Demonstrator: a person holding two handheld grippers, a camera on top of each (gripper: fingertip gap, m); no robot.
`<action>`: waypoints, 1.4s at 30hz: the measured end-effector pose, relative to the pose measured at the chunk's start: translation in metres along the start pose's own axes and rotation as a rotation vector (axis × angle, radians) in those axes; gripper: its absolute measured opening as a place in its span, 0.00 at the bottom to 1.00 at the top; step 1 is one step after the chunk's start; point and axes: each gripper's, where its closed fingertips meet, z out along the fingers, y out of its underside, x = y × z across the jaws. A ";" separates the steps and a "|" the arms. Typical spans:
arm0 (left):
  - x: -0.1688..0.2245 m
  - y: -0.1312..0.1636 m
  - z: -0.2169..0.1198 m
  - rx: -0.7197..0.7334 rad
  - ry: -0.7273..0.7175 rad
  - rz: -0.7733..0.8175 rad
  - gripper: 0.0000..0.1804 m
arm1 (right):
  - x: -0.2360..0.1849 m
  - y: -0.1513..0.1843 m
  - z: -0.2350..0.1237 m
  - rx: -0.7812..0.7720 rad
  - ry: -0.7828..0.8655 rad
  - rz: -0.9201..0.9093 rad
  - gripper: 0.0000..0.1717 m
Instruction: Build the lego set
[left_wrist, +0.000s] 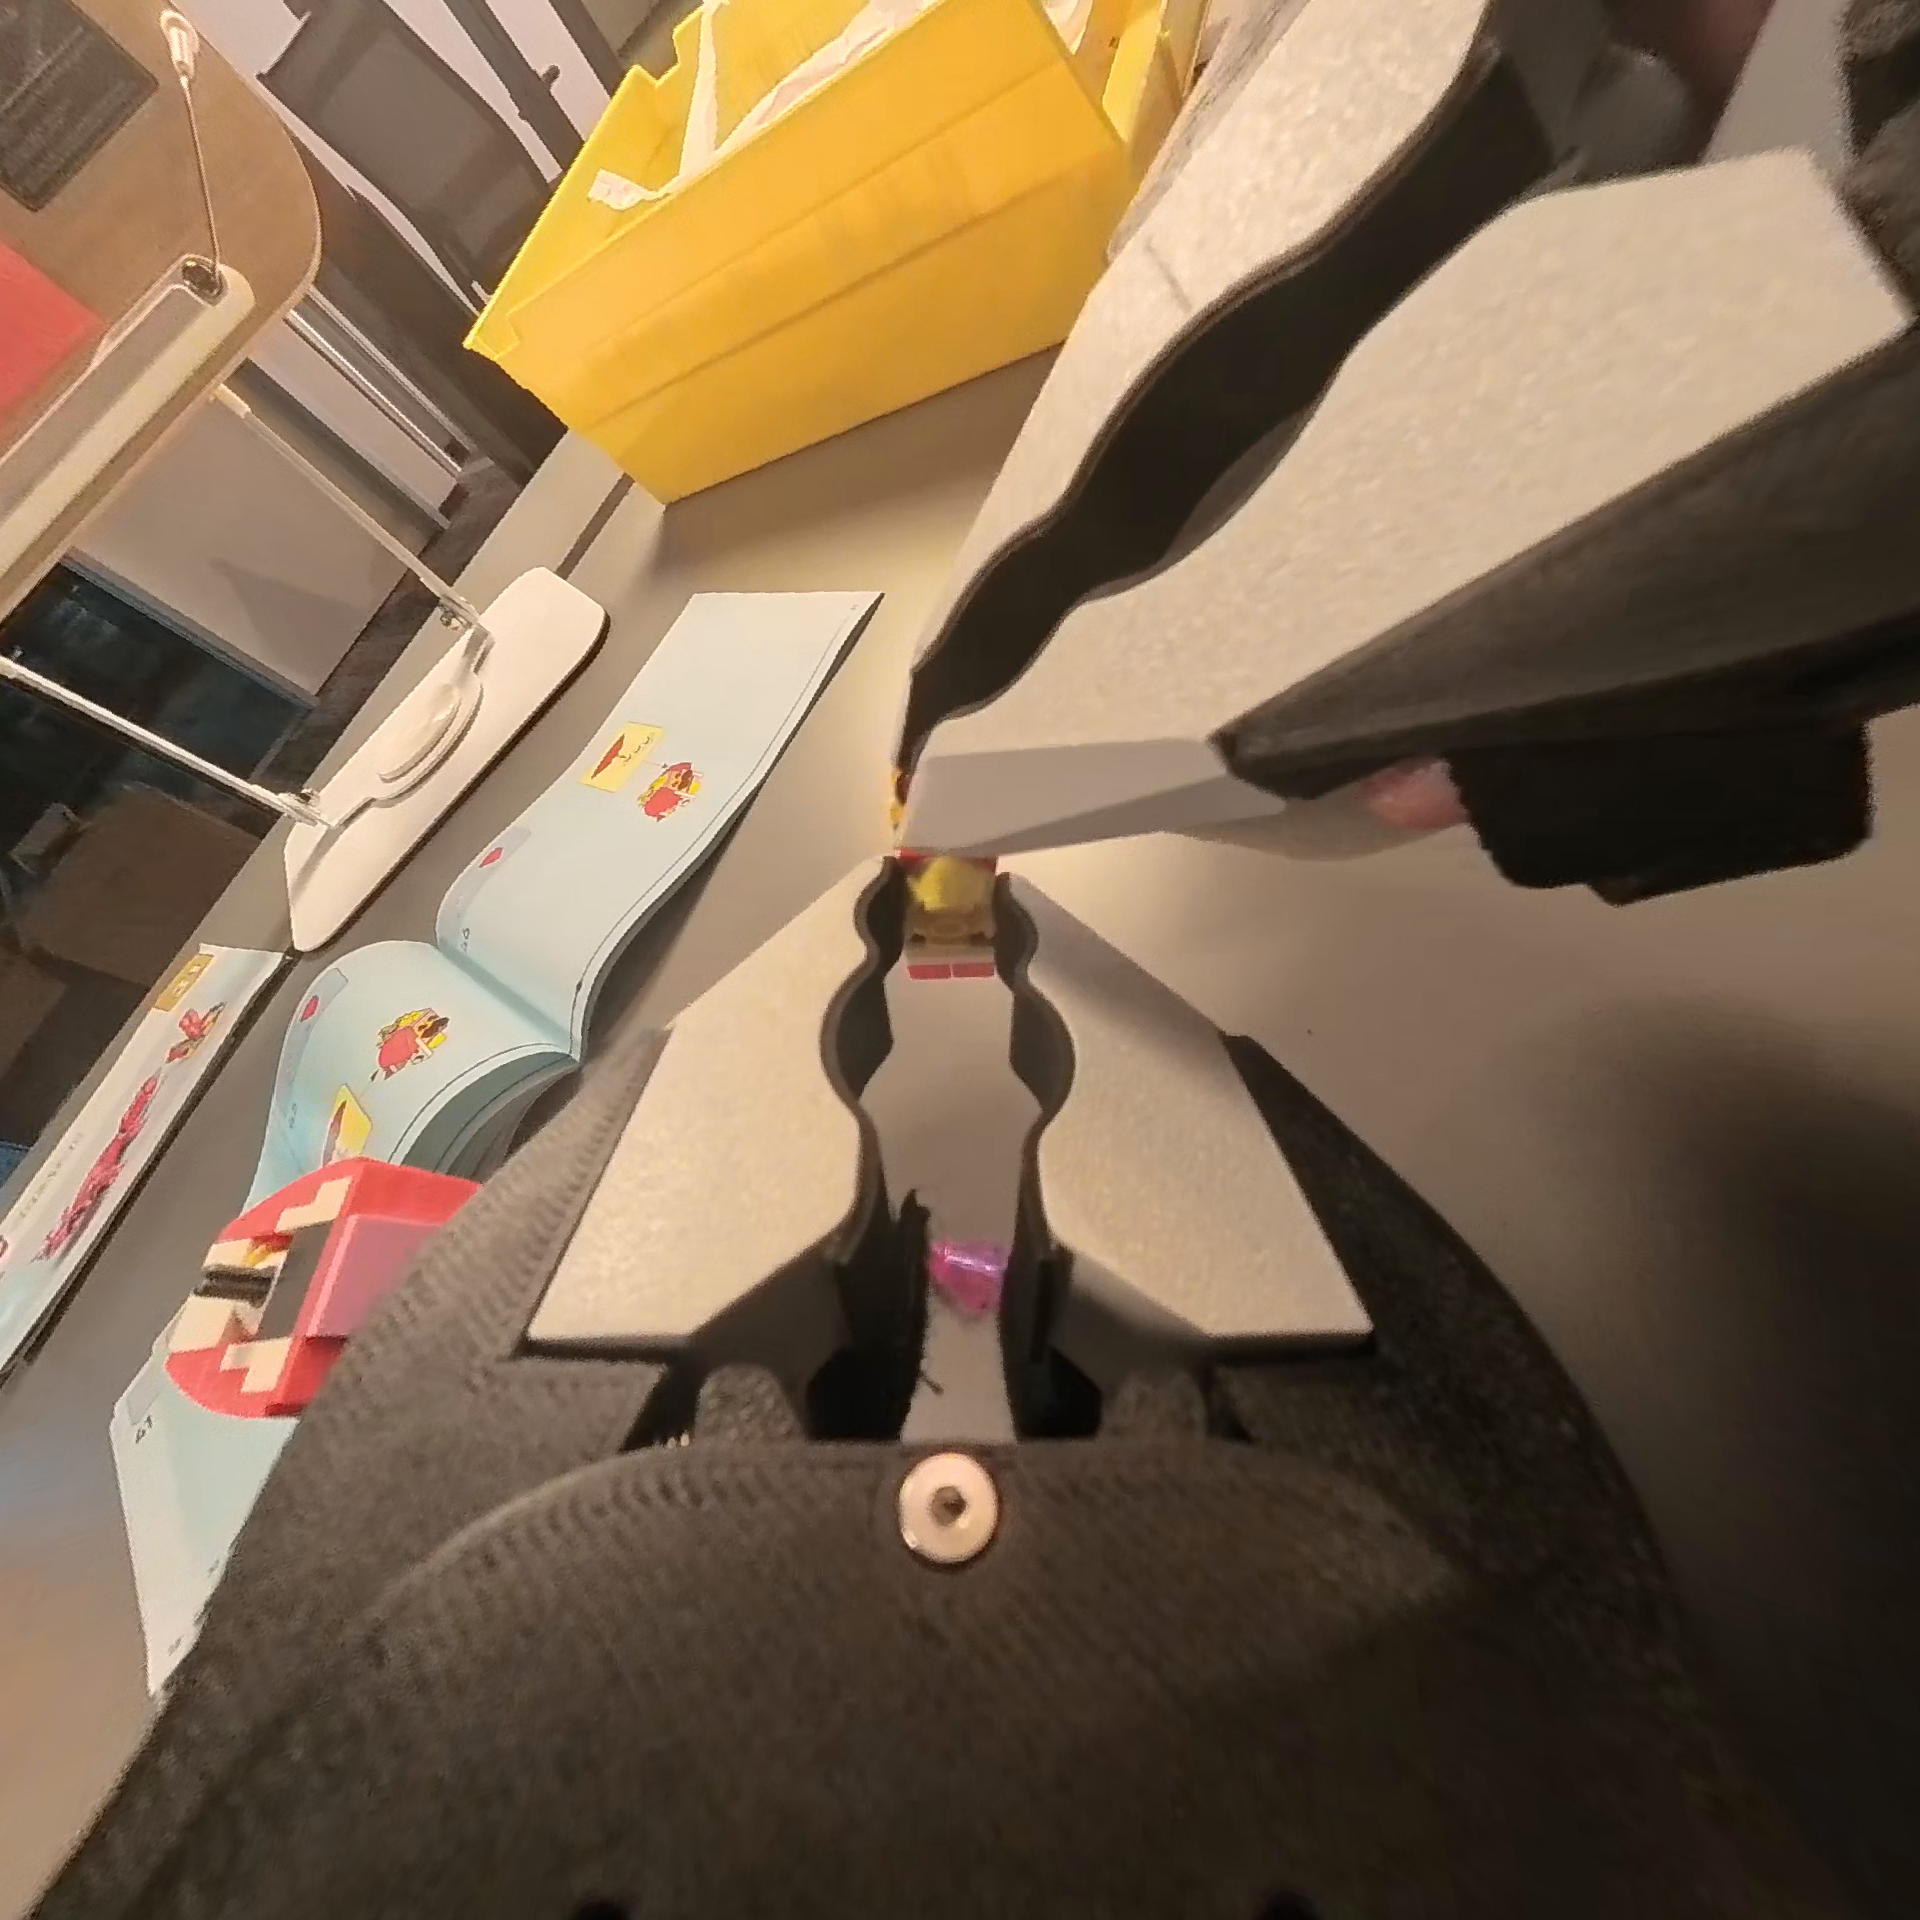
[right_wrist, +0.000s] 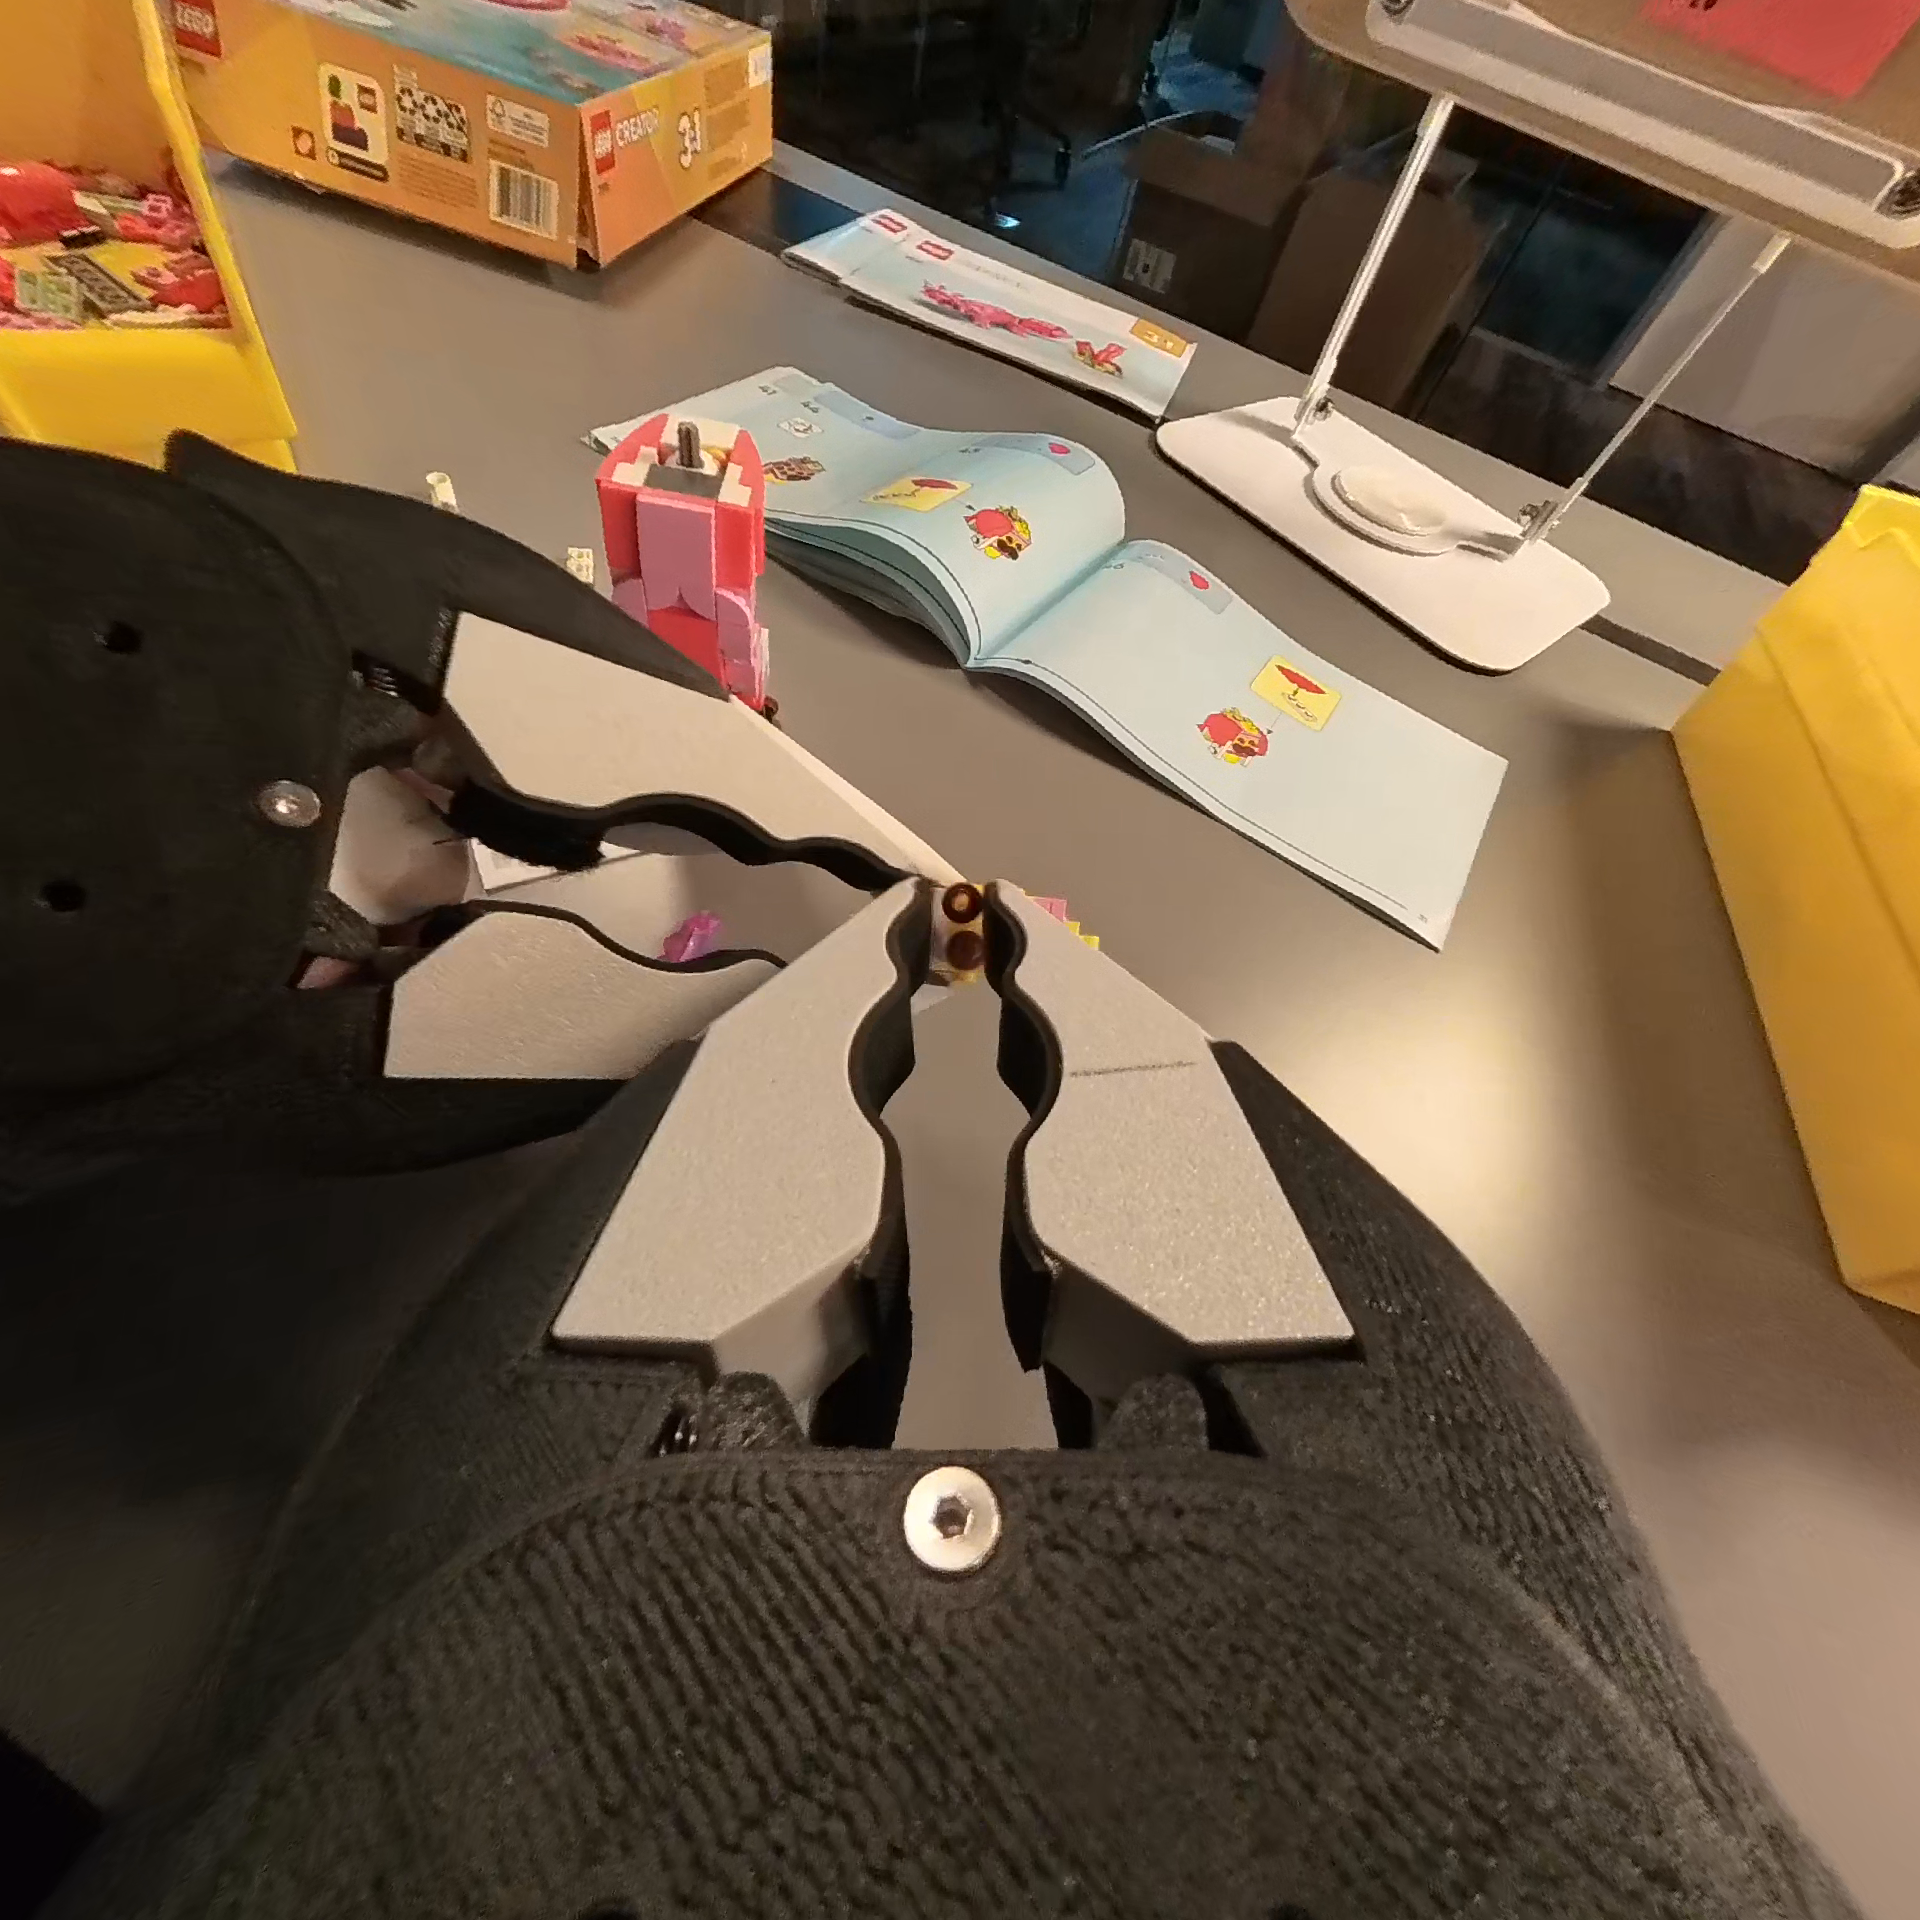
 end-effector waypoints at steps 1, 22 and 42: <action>0.000 0.000 0.000 -0.001 0.000 0.001 0.08 | 0.001 0.001 0.000 -0.003 0.008 -0.007 0.04; 0.001 0.003 0.001 -0.013 0.014 -0.019 0.08 | 0.003 0.004 0.002 -0.009 0.027 -0.007 0.05; 0.018 -0.009 -0.006 -0.031 0.258 -0.221 0.08 | 0.005 0.012 -0.030 0.190 -0.023 -0.974 0.40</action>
